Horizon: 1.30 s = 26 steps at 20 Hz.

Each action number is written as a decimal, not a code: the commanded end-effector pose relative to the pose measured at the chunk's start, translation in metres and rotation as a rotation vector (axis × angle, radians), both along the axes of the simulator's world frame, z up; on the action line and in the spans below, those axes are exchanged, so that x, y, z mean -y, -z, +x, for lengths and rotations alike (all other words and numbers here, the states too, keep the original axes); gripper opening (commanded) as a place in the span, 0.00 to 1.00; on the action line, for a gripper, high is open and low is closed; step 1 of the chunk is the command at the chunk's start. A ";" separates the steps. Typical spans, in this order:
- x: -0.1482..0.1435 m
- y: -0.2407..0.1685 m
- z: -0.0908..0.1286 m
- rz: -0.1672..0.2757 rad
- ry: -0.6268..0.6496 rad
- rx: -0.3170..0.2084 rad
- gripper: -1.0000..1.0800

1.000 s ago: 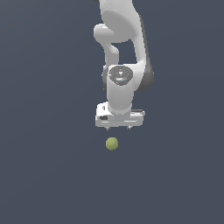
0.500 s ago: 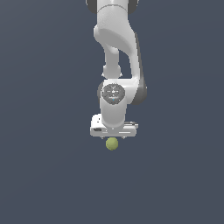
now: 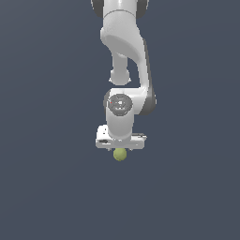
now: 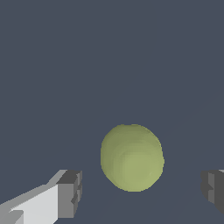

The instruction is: Pick up the object and move it to a goal position.

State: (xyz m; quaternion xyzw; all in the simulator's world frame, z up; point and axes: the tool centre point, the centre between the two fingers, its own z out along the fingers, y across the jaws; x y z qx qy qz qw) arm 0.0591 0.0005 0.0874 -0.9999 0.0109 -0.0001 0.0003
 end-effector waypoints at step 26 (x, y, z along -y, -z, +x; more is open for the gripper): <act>0.000 0.048 0.001 0.000 0.000 -0.001 0.00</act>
